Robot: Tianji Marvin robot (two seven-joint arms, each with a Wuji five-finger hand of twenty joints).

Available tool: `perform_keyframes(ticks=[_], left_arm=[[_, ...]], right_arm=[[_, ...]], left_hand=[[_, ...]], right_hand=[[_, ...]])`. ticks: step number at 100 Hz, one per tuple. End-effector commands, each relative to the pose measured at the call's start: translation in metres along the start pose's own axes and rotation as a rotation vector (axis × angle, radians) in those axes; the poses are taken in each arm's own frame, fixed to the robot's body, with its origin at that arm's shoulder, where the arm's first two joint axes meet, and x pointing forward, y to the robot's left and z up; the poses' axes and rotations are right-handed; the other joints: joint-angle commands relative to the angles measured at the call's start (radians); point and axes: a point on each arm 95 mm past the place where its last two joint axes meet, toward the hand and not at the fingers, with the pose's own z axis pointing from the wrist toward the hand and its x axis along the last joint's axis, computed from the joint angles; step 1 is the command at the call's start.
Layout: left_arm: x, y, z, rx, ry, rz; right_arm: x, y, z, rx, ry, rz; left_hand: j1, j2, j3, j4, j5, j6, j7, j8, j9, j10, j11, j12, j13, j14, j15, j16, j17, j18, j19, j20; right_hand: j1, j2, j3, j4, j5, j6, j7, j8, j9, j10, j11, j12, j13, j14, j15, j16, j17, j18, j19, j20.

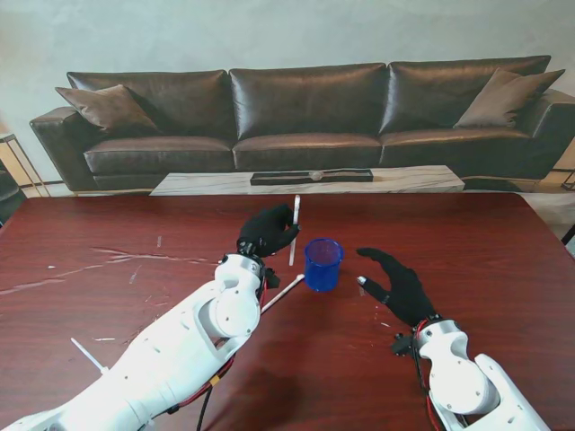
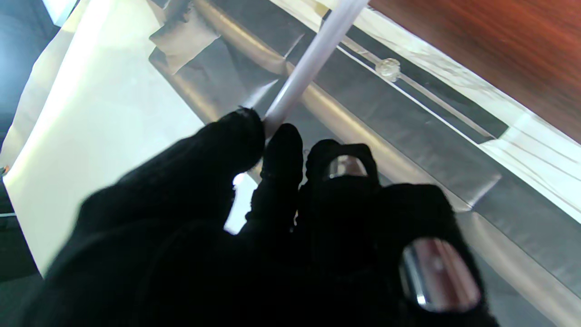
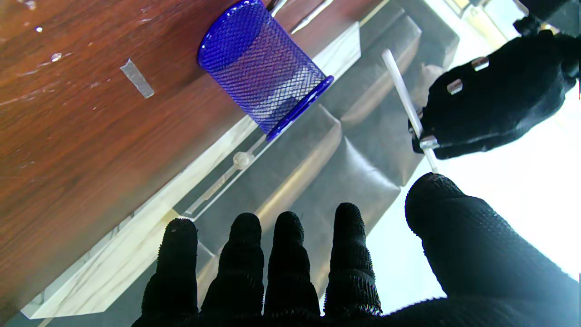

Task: Insert makeup brushes into the holder

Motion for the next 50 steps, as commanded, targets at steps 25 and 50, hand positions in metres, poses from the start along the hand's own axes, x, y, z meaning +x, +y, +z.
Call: perform_keyframes(ticks=[25, 50], left_arm=[[0.034, 0.01, 0.022, 0.003, 0.067, -0.075], [0.029, 0.026, 0.027, -0.032, 0.032, -0.128]], right_arm=[[0.0, 0.0, -0.009, -0.017, -0.001, -0.013], [0.0, 0.001, -0.01, -0.022, 0.001, -0.018]], left_hand=[[0.072, 0.065, -0.07, -0.028, -0.05, -0.059, -0.021, 0.025, -0.017, 0.045, 0.032, 0.023, -0.072, 0.045, 0.014, 0.018, -0.029, -0.155, 0.185, -0.132], [0.177, 0.137, -0.242, -0.054, -0.105, -0.155, -0.085, 0.005, -0.083, -0.03, -0.115, 0.054, -0.216, 0.119, -0.149, 0.052, -0.245, -0.029, 0.053, -0.144]], right_hand=[[-0.026, 0.019, -0.025, 0.015, 0.012, 0.001, 0.0, 0.008, -0.028, -0.01, 0.009, -0.001, 0.02, -0.013, 0.002, 0.007, -0.008, -0.01, 0.016, 0.029], [-0.027, 0.026, -0.029, 0.015, 0.015, 0.001, 0.0, 0.007, -0.026, -0.01, 0.006, -0.002, 0.021, -0.013, 0.002, 0.007, -0.007, -0.009, 0.019, 0.029]])
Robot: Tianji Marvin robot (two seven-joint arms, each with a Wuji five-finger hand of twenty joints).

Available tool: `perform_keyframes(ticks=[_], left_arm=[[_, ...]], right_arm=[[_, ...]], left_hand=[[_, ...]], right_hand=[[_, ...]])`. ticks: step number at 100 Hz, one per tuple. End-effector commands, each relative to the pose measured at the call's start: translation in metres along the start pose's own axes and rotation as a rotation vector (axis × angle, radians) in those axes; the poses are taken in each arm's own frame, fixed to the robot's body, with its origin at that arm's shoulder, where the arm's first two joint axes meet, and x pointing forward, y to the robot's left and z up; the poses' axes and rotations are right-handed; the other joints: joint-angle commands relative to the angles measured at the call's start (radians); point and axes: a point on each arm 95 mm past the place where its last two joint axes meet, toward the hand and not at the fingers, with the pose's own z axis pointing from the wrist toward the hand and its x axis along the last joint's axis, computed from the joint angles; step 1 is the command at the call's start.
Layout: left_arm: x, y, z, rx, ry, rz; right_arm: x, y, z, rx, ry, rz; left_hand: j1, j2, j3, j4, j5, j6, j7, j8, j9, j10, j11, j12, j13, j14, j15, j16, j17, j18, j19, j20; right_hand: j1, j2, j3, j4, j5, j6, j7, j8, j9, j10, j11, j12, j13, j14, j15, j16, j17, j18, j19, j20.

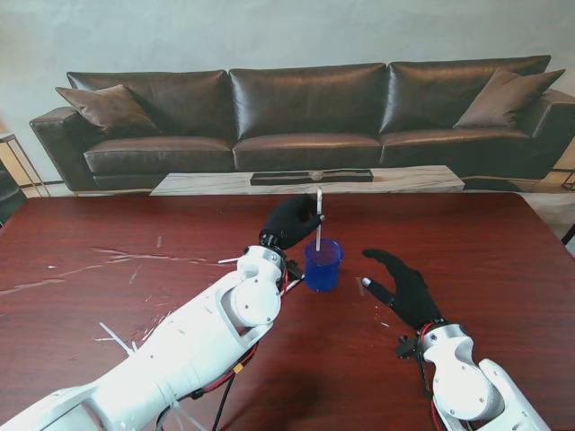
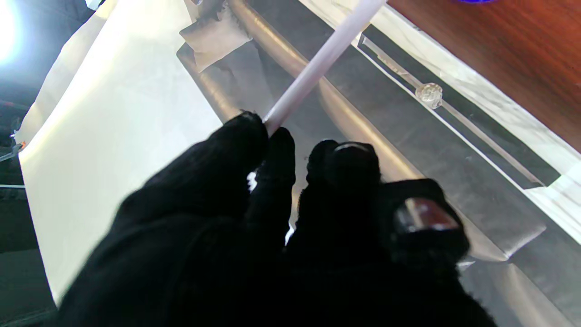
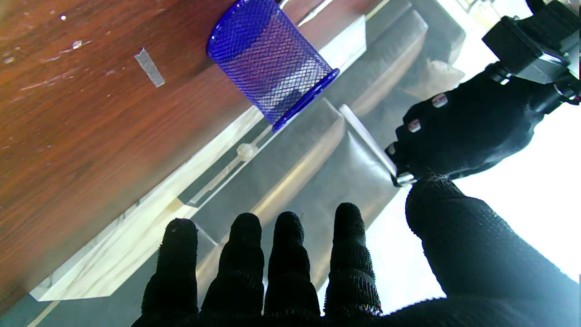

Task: Insert makeup brushes into the holder

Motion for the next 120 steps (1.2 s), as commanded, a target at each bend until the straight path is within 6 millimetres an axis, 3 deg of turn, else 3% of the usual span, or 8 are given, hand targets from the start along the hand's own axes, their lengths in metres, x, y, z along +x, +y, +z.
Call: perform_keyframes(ticks=[1, 17, 52, 91, 96, 102, 114, 120], left_arm=[[0.004, 0.005, 0.002, -0.009, 0.004, -0.013], [-0.003, 0.013, 0.003, -0.033, -0.008, -0.007], [-0.02, 0.031, -0.001, -0.112, -0.048, 0.011], [-0.032, 0.041, -0.007, -0.188, -0.081, 0.025], [-0.034, 0.041, -0.008, -0.2, -0.087, 0.022], [-0.034, 0.042, -0.009, -0.211, -0.099, 0.008], [-0.037, 0.041, -0.01, -0.218, -0.096, 0.023], [-0.037, 0.04, -0.011, -0.22, -0.094, 0.026]], right_arm=[[0.002, -0.003, -0.002, 0.002, 0.006, 0.003], [0.002, -0.003, -0.002, 0.001, 0.004, 0.006], [0.002, -0.003, -0.002, 0.002, 0.002, 0.009], [0.002, -0.003, -0.002, 0.006, 0.001, 0.009], [0.002, -0.003, -0.002, 0.007, 0.0, 0.01], [0.003, -0.003, -0.002, 0.007, 0.0, 0.01], [0.003, -0.003, -0.002, 0.006, 0.001, 0.01], [0.003, -0.003, -0.002, 0.007, 0.0, 0.01]], left_hand=[[0.066, 0.045, -0.04, -0.02, -0.025, -0.081, -0.004, -0.006, 0.0, -0.021, -0.021, 0.035, -0.051, 0.061, -0.032, 0.014, -0.067, -0.064, 0.051, 0.027], [0.105, 0.065, -0.109, -0.024, -0.043, -0.136, -0.007, -0.043, -0.007, -0.066, -0.107, 0.012, -0.126, 0.083, -0.149, 0.001, -0.199, 0.001, -0.072, 0.06], [0.087, 0.045, -0.092, -0.019, -0.025, -0.146, -0.007, -0.108, 0.005, -0.063, -0.154, -0.029, -0.158, 0.106, -0.196, -0.002, -0.24, 0.035, -0.121, 0.09], [0.037, 0.011, -0.057, -0.019, -0.043, -0.08, -0.044, -0.254, -0.081, -0.013, -0.169, -0.112, -0.217, 0.111, -0.226, 0.022, -0.268, 0.05, -0.147, 0.134], [0.018, -0.001, -0.063, -0.02, -0.057, -0.066, -0.089, -0.257, -0.122, -0.007, -0.152, -0.259, -0.234, 0.112, -0.25, 0.03, -0.283, 0.059, -0.166, 0.162], [0.01, -0.005, -0.066, -0.019, -0.073, -0.047, -0.126, -0.267, -0.158, 0.001, -0.165, -0.297, -0.27, 0.124, -0.273, 0.033, -0.325, 0.09, -0.191, 0.179], [-0.059, 0.04, -0.056, 0.002, -0.089, -0.008, -0.248, -0.266, -0.215, 0.012, -0.206, -0.322, -0.31, 0.13, -0.316, 0.04, -0.364, 0.12, -0.237, 0.245], [-0.074, 0.082, -0.088, 0.032, -0.1, 0.011, -0.309, -0.279, -0.247, 0.018, -0.233, -0.339, -0.34, 0.137, -0.347, 0.044, -0.401, 0.139, -0.276, 0.288]], right_hand=[[-0.027, 0.018, -0.02, 0.015, 0.015, 0.001, 0.0, 0.007, -0.026, -0.01, 0.006, -0.002, 0.021, -0.013, 0.002, 0.007, -0.007, -0.009, 0.017, 0.029], [-0.027, 0.024, -0.026, 0.015, 0.016, 0.001, 0.0, 0.006, -0.024, -0.012, 0.004, -0.002, 0.022, -0.015, 0.002, 0.007, -0.007, -0.008, 0.019, 0.029], [-0.023, 0.031, -0.035, 0.016, 0.02, 0.0, 0.0, 0.005, -0.023, -0.012, 0.001, -0.003, 0.023, -0.015, 0.001, 0.007, -0.007, -0.007, 0.021, 0.03], [-0.021, 0.033, -0.04, 0.017, 0.022, 0.0, 0.001, 0.005, -0.022, -0.012, 0.0, -0.002, 0.023, -0.015, 0.001, 0.007, -0.006, -0.006, 0.023, 0.03], [-0.02, 0.033, -0.04, 0.017, 0.022, 0.0, 0.001, 0.005, -0.022, -0.013, 0.0, -0.002, 0.024, -0.015, 0.002, 0.007, -0.006, -0.006, 0.023, 0.03], [-0.02, 0.034, -0.041, 0.017, 0.022, 0.0, 0.001, 0.005, -0.022, -0.013, 0.0, -0.002, 0.023, -0.015, 0.001, 0.007, -0.005, -0.006, 0.024, 0.03], [-0.02, 0.033, -0.041, 0.017, 0.022, 0.0, 0.001, 0.004, -0.022, -0.012, 0.0, -0.002, 0.023, -0.014, 0.001, 0.007, -0.005, -0.006, 0.024, 0.03], [-0.02, 0.033, -0.041, 0.017, 0.021, 0.0, 0.001, 0.004, -0.023, -0.014, 0.0, -0.002, 0.023, -0.015, 0.001, 0.007, -0.006, -0.006, 0.024, 0.029]])
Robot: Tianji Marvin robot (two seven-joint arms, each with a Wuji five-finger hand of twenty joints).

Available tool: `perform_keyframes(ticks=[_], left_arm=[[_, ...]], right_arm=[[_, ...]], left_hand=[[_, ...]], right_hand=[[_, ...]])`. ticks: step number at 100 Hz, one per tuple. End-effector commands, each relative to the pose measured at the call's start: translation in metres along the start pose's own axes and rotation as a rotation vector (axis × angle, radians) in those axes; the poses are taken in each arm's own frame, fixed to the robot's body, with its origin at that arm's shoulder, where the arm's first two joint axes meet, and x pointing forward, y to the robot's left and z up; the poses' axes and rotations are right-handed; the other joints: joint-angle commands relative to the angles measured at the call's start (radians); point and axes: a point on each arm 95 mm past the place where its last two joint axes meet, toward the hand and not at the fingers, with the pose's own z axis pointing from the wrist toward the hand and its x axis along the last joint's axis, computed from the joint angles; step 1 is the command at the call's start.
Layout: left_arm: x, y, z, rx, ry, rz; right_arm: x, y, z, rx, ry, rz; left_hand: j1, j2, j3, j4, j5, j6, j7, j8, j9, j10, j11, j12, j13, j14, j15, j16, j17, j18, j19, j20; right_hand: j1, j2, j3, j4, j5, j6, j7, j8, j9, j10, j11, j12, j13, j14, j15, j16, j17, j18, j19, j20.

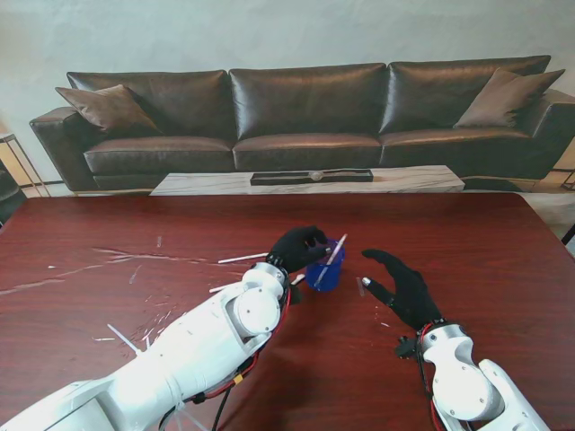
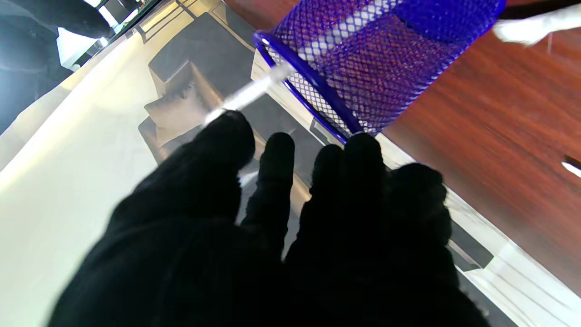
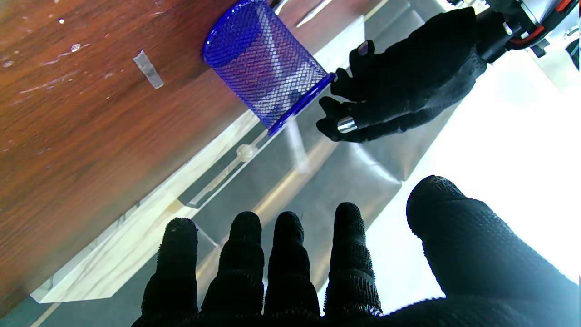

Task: Insert makeup brushes into the holder

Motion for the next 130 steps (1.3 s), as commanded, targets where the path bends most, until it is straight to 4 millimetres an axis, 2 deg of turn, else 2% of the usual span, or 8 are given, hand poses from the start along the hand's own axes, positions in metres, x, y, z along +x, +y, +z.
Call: perform_keyframes(ticks=[1, 37, 50, 63, 79, 112, 124, 130], left_arm=[[-0.001, -0.001, -0.002, -0.002, 0.003, 0.006], [-0.002, -0.015, -0.013, 0.028, 0.035, 0.058], [-0.004, -0.023, -0.021, 0.028, 0.037, 0.094], [-0.008, -0.031, -0.029, 0.027, 0.032, 0.145], [-0.015, -0.035, -0.038, 0.021, 0.013, 0.198], [-0.037, -0.029, -0.052, -0.039, -0.079, 0.294], [-0.045, -0.025, -0.058, -0.065, -0.111, 0.324], [-0.049, -0.022, -0.06, -0.076, -0.125, 0.341]], right_arm=[[0.002, -0.003, -0.002, 0.006, 0.002, 0.004], [0.002, -0.003, -0.001, 0.006, 0.002, 0.004], [0.002, -0.004, -0.001, 0.007, 0.001, 0.004], [0.002, -0.004, -0.001, 0.009, 0.002, 0.003], [0.002, -0.004, -0.001, 0.01, 0.005, 0.003], [0.002, -0.004, 0.002, 0.014, 0.008, 0.012], [0.002, -0.004, 0.003, 0.016, 0.007, 0.014], [0.002, -0.004, 0.004, 0.017, 0.007, 0.016]], left_hand=[[-0.041, 0.046, -0.01, 0.041, -0.027, 0.016, -0.064, -0.018, -0.049, 0.018, -0.03, -0.021, -0.042, 0.018, -0.044, 0.008, -0.034, 0.007, -0.03, 0.061], [-0.041, 0.067, -0.039, 0.068, -0.037, 0.039, -0.121, -0.074, -0.081, 0.031, -0.062, -0.041, -0.076, 0.035, -0.078, 0.006, -0.083, 0.036, -0.069, 0.104], [-0.04, 0.057, -0.043, 0.077, -0.027, 0.045, -0.127, -0.078, -0.07, 0.042, -0.044, -0.022, -0.055, 0.033, -0.029, 0.038, 0.045, -0.028, 0.043, 0.132], [-0.051, 0.038, -0.035, 0.078, -0.018, 0.049, -0.131, -0.077, -0.057, 0.052, -0.017, 0.017, -0.029, 0.022, 0.023, 0.071, 0.165, -0.117, 0.175, 0.051], [-0.06, 0.006, -0.018, 0.075, 0.002, 0.053, -0.127, -0.073, -0.037, 0.064, 0.02, 0.061, 0.003, 0.017, 0.087, 0.105, 0.258, -0.176, 0.261, -0.005], [-0.074, -0.05, 0.041, 0.06, 0.055, 0.054, -0.087, -0.056, 0.016, 0.082, 0.096, 0.143, 0.085, 0.003, 0.211, 0.149, 0.397, -0.249, 0.371, -0.124], [-0.081, -0.064, 0.063, 0.055, 0.06, 0.055, -0.078, -0.055, 0.026, 0.085, 0.128, 0.175, 0.115, -0.017, 0.268, 0.165, 0.435, -0.278, 0.397, -0.161], [-0.09, -0.072, 0.082, 0.049, 0.068, 0.055, -0.069, -0.054, 0.044, 0.087, 0.171, 0.223, 0.158, -0.058, 0.348, 0.178, 0.479, -0.318, 0.43, -0.203]], right_hand=[[-0.02, 0.021, -0.021, 0.017, 0.018, 0.0, 0.0, 0.004, -0.023, -0.013, 0.0, -0.002, 0.012, -0.015, 0.0, 0.007, -0.006, -0.006, 0.013, 0.029], [-0.02, 0.021, -0.02, 0.018, 0.017, 0.0, 0.0, 0.004, -0.024, -0.012, 0.001, -0.001, 0.012, -0.015, -0.001, 0.007, -0.006, -0.006, 0.014, 0.029], [-0.019, 0.021, -0.02, 0.018, 0.017, 0.001, 0.0, 0.004, -0.024, -0.01, 0.001, -0.001, 0.012, -0.014, -0.001, 0.007, -0.006, -0.006, 0.014, 0.029], [-0.02, 0.021, -0.02, 0.017, 0.017, 0.001, 0.0, 0.004, -0.025, -0.011, 0.001, -0.001, 0.012, -0.016, -0.001, 0.007, -0.006, -0.007, 0.014, 0.029], [-0.02, 0.021, -0.021, 0.017, 0.017, 0.0, 0.0, 0.004, -0.025, -0.011, 0.002, -0.001, 0.012, -0.015, -0.001, 0.007, -0.005, -0.006, 0.014, 0.029], [-0.02, 0.021, -0.021, 0.017, 0.016, 0.002, 0.0, 0.004, -0.024, -0.01, 0.002, -0.001, 0.011, -0.014, -0.001, 0.007, -0.006, -0.006, 0.014, 0.029], [-0.019, 0.021, -0.02, 0.018, 0.015, 0.001, -0.001, 0.004, -0.024, -0.01, 0.002, -0.001, 0.012, -0.014, -0.001, 0.007, -0.006, -0.006, 0.015, 0.029], [-0.018, 0.021, -0.021, 0.018, 0.015, 0.002, 0.0, 0.004, -0.025, -0.011, 0.002, -0.001, 0.012, -0.015, 0.0, 0.007, -0.006, -0.007, 0.014, 0.029]])
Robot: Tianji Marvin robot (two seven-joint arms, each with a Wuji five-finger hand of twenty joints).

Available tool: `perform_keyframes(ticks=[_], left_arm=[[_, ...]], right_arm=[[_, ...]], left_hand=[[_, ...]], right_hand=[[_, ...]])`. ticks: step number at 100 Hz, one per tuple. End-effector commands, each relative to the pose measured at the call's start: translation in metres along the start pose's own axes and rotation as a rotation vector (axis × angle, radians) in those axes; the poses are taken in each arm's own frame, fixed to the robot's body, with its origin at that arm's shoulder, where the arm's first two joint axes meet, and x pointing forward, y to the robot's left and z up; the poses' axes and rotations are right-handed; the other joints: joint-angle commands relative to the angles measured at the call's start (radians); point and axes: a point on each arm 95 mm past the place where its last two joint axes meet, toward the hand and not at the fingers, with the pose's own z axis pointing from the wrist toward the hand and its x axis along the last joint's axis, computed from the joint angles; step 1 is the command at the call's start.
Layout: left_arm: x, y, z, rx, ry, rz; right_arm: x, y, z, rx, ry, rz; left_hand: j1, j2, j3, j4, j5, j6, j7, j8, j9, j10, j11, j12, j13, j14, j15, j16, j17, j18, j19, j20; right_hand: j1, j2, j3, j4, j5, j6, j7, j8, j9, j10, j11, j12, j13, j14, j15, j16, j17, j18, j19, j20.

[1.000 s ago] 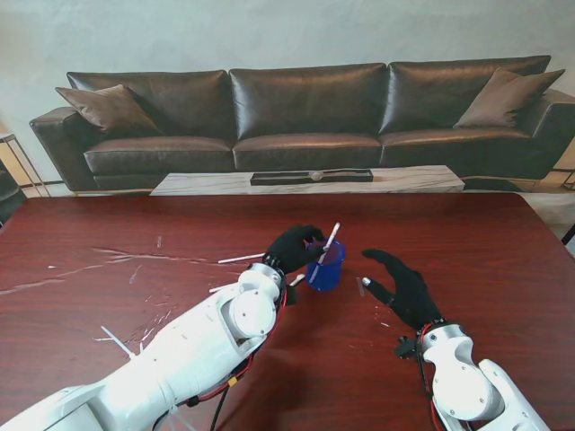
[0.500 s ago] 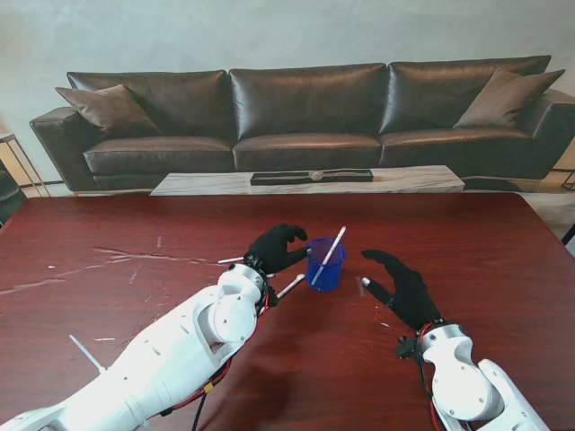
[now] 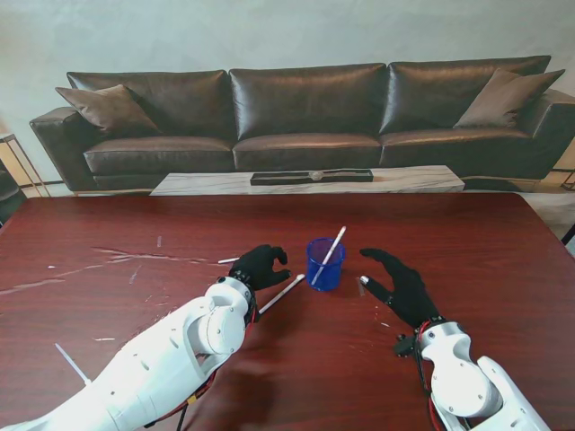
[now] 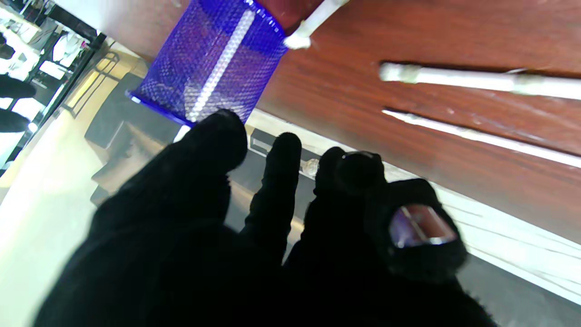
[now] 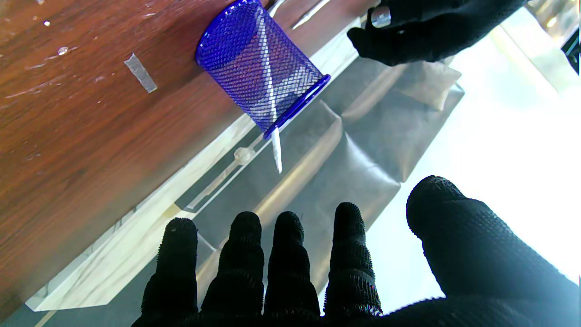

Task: Insert makeup brushes into the holder

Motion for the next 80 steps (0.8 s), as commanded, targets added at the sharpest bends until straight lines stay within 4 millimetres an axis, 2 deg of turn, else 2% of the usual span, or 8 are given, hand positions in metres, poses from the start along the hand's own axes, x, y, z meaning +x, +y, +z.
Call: perform_keyframes(ticks=[1, 8, 16, 35, 47, 62, 80], left_arm=[[-0.008, 0.009, -0.004, -0.024, -0.019, 0.017], [-0.011, 0.013, -0.006, -0.037, -0.031, 0.036], [-0.014, 0.017, -0.008, -0.051, -0.044, 0.046], [-0.018, 0.024, -0.009, -0.078, -0.064, 0.067], [-0.018, 0.028, -0.009, -0.091, -0.068, 0.08], [-0.017, 0.034, -0.007, -0.097, -0.068, 0.101], [-0.016, 0.039, -0.005, -0.101, -0.066, 0.118]], right_arm=[[0.001, -0.003, -0.001, 0.007, 0.003, 0.004], [0.001, -0.003, -0.001, 0.008, 0.003, 0.004], [0.001, -0.003, 0.0, 0.007, 0.004, 0.004], [0.002, -0.003, 0.0, 0.011, 0.004, 0.007], [0.002, -0.003, 0.0, 0.012, 0.004, 0.008], [0.002, -0.003, 0.0, 0.01, 0.004, 0.007], [0.001, -0.003, 0.0, 0.009, 0.003, 0.007]], left_hand=[[-0.032, -0.03, 0.035, -0.001, 0.03, 0.001, 0.028, 0.017, 0.035, 0.032, 0.05, 0.049, 0.055, -0.032, 0.117, 0.025, 0.077, -0.117, 0.194, -0.044], [-0.033, -0.035, 0.039, -0.003, 0.03, 0.001, 0.029, 0.016, 0.041, 0.034, 0.065, 0.063, 0.082, -0.054, 0.147, 0.024, 0.113, -0.141, 0.199, -0.054], [-0.034, -0.038, 0.042, -0.004, 0.025, 0.004, 0.024, 0.013, 0.032, 0.037, 0.059, 0.062, 0.083, -0.051, 0.151, 0.02, 0.12, -0.151, 0.199, -0.056], [-0.032, -0.052, 0.047, -0.009, 0.017, 0.006, 0.009, 0.004, 0.01, 0.041, 0.024, 0.044, 0.064, -0.025, 0.13, 0.012, 0.108, -0.134, 0.199, -0.064], [-0.028, -0.06, 0.058, -0.009, 0.023, 0.009, 0.01, 0.005, 0.02, 0.041, 0.027, 0.043, 0.078, -0.027, 0.132, 0.011, 0.115, -0.131, 0.199, -0.063], [-0.035, -0.076, 0.099, -0.015, 0.045, 0.012, 0.018, 0.002, 0.058, 0.042, 0.088, 0.081, 0.139, -0.074, 0.191, -0.005, 0.128, -0.173, 0.199, 0.001], [-0.041, -0.085, 0.093, -0.028, 0.045, 0.013, 0.052, 0.017, 0.07, 0.042, 0.104, 0.088, 0.16, -0.086, 0.211, -0.023, 0.131, -0.19, 0.199, 0.037]], right_hand=[[-0.018, 0.02, -0.02, 0.017, 0.015, 0.002, -0.001, 0.004, -0.024, -0.011, 0.002, -0.001, 0.012, -0.015, 0.0, 0.007, -0.006, -0.007, 0.014, 0.029], [-0.019, 0.02, -0.021, 0.017, 0.015, 0.001, 0.0, 0.004, -0.024, -0.01, 0.002, -0.001, 0.012, -0.014, 0.0, 0.007, -0.005, -0.007, 0.014, 0.029], [-0.019, 0.02, -0.021, 0.018, 0.015, 0.002, 0.0, 0.004, -0.025, -0.012, 0.002, -0.001, 0.012, -0.016, 0.0, 0.007, -0.006, -0.006, 0.014, 0.029], [-0.019, 0.02, -0.021, 0.017, 0.015, 0.001, 0.0, 0.004, -0.025, -0.011, 0.003, -0.001, 0.012, -0.015, 0.0, 0.007, -0.006, -0.007, 0.014, 0.029], [-0.019, 0.021, -0.021, 0.018, 0.016, 0.001, 0.0, 0.004, -0.025, -0.011, 0.003, -0.001, 0.012, -0.015, 0.0, 0.007, -0.006, -0.006, 0.014, 0.029], [-0.019, 0.021, -0.021, 0.017, 0.015, 0.002, 0.0, 0.004, -0.025, -0.011, 0.003, -0.001, 0.013, -0.014, 0.0, 0.007, -0.005, -0.006, 0.015, 0.029], [-0.019, 0.021, -0.022, 0.018, 0.015, 0.002, 0.0, 0.004, -0.025, -0.011, 0.003, -0.001, 0.012, -0.016, -0.001, 0.007, -0.005, -0.006, 0.015, 0.029]])
